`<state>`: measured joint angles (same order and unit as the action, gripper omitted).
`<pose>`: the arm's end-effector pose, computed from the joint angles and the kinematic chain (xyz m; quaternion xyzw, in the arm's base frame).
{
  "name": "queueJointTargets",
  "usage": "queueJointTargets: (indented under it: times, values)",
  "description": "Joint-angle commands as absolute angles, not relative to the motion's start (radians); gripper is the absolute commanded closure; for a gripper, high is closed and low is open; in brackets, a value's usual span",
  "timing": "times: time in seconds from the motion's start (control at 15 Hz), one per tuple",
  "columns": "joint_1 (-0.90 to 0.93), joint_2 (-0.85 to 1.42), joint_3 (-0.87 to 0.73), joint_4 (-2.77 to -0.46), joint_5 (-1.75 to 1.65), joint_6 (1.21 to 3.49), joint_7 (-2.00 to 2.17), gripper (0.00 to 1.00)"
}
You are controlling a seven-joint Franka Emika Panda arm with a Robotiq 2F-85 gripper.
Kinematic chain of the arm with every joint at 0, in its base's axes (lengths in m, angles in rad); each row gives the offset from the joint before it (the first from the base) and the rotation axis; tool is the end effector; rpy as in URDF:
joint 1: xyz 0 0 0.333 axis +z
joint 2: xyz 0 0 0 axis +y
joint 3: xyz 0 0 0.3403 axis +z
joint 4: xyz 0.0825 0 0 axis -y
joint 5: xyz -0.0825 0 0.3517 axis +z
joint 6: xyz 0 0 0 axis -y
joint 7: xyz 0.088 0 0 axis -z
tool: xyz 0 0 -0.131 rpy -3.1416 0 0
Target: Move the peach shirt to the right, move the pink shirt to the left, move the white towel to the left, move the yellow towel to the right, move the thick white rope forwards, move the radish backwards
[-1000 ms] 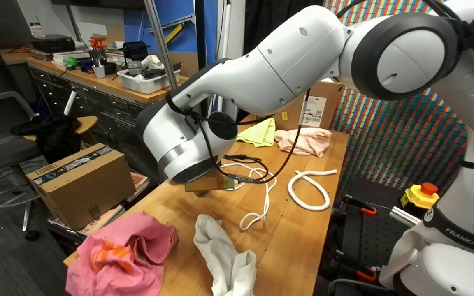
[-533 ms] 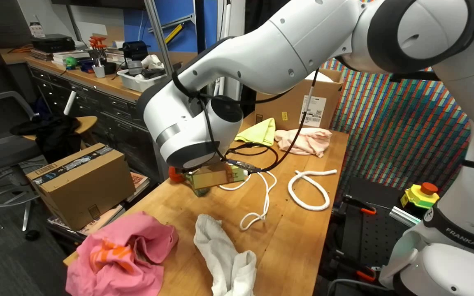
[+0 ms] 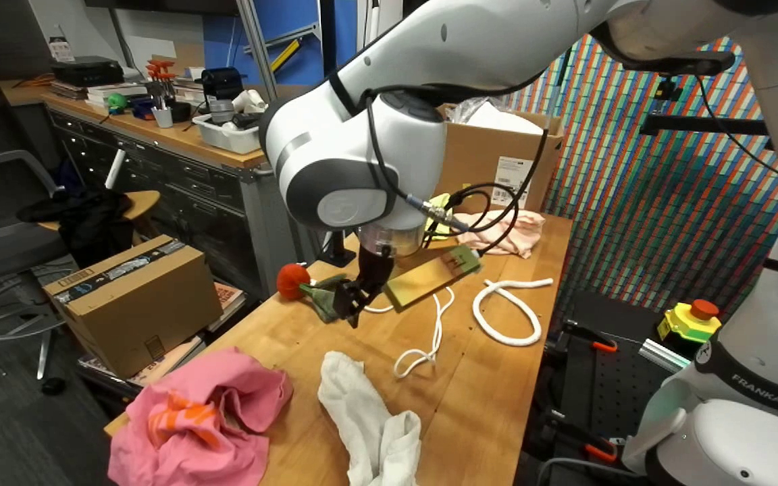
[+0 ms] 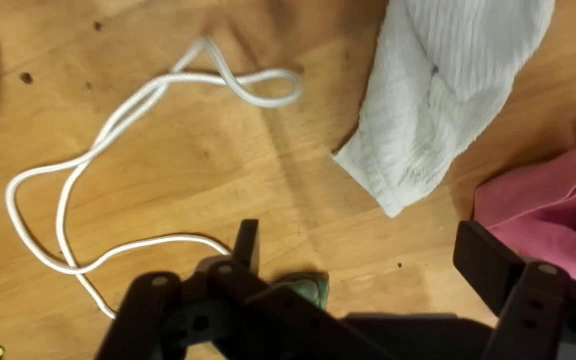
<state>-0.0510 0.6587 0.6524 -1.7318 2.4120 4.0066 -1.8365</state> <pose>0.4879 0.1606 0.2746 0.9801 -0.1727 0.0952 0.0235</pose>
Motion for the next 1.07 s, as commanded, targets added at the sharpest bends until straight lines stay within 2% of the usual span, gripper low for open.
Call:
queueJointTargets:
  times: [0.0,0.27,0.33,0.67,0.73,0.8,1.0]
  values:
    - [-0.292,0.541,0.855,-1.865,2.524,4.126,-2.101,0.00]
    - [-0.570,0.493,1.071,-1.932,2.526,4.280,-2.374,0.00]
    - [-0.623,0.435,1.075,-2.021,2.543,4.224,-2.442,0.00]
    - [-0.974,0.365,1.264,-2.097,2.517,4.226,-2.826,0.00]
    - [-1.022,0.350,1.282,-2.095,2.527,4.226,-2.901,0.00]
    - [-0.926,0.412,1.222,-2.078,2.503,4.215,-2.754,0.00]
    - [-1.007,0.387,1.269,-2.089,2.503,4.215,-2.762,0.00]
